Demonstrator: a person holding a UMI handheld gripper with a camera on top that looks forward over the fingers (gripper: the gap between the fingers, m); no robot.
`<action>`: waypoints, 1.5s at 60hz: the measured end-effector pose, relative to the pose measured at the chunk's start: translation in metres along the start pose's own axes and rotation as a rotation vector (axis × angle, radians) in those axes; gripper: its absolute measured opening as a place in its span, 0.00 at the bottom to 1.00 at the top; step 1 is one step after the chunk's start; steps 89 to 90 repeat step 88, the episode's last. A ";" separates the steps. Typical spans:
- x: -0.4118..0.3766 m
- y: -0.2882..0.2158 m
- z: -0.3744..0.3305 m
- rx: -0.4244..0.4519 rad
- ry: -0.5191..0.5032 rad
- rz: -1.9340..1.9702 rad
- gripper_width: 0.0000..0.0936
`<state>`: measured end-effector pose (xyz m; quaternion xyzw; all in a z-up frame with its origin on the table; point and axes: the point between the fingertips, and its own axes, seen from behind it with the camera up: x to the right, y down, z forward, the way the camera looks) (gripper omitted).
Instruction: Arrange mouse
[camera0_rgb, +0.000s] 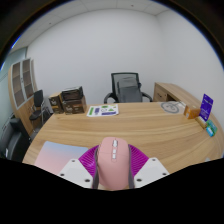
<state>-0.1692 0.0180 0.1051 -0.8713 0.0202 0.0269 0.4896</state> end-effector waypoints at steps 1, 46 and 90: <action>-0.017 -0.003 0.000 0.008 -0.006 -0.003 0.42; -0.222 0.110 0.071 -0.225 0.031 -0.035 0.44; -0.222 0.098 -0.167 -0.106 -0.216 0.061 0.89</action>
